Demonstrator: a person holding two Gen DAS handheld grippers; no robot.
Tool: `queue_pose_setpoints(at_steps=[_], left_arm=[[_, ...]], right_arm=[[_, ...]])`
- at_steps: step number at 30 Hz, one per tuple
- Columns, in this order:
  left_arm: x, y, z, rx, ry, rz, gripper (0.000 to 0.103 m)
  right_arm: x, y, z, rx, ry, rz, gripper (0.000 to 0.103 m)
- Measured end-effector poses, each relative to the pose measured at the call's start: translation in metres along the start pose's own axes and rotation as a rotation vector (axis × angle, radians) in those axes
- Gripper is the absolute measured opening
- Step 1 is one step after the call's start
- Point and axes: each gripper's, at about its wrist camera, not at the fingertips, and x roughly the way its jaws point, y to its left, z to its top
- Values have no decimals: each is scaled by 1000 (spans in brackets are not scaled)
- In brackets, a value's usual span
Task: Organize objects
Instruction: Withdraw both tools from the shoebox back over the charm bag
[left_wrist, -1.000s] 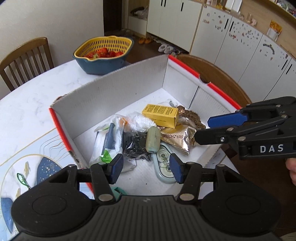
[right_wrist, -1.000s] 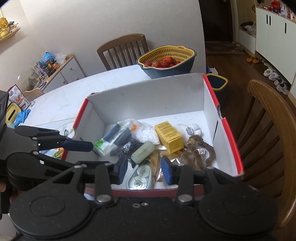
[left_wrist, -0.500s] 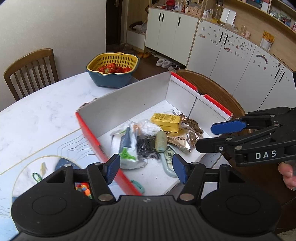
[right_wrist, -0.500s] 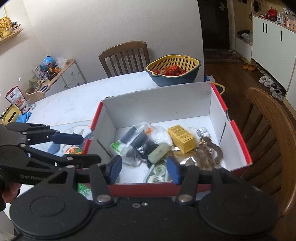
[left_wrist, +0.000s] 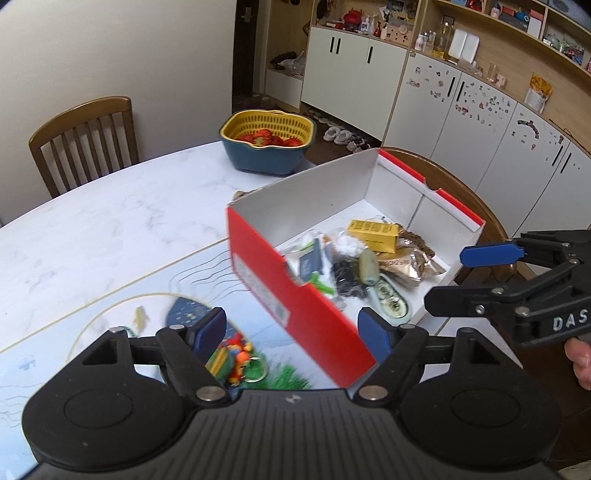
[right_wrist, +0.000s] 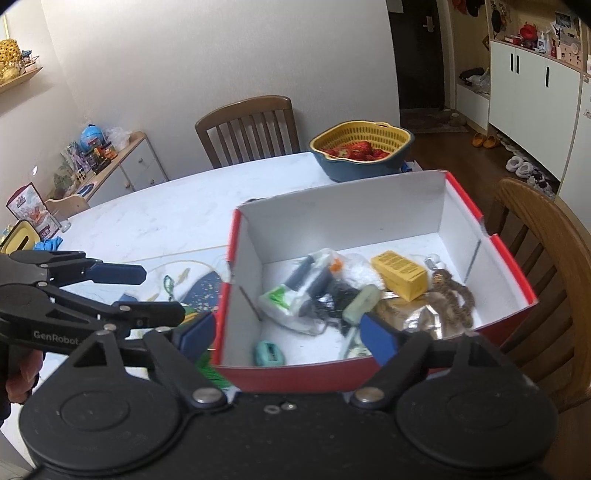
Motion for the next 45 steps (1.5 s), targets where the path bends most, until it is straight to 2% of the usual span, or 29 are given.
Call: queue_pose_setpoints(at_steps=[4, 16, 17, 18, 20, 32, 45], left_arm=[[-6, 15, -7, 1, -3, 9, 81], [-14, 64, -21, -26, -17, -8, 84], [-15, 67, -23, -30, -19, -9, 87], [-15, 71, -24, -33, -22, -9, 96], [-15, 78, -26, -42, -33, -7, 102], [-6, 117, -36, -67, -23, -10, 102], [25, 171, -46, -65, 1, 77, 102]], right_arm=[[2, 20, -5, -10, -14, -2, 97], [14, 74, -15, -29, -19, 12, 98], [16, 78, -16, -32, -15, 10, 98], [18, 82, -17, -37, -10, 10, 98], [21, 89, -19, -46, -3, 9, 98], [40, 124, -26, -74, 39, 10, 98], [78, 142, -31, -92, 93, -13, 98]])
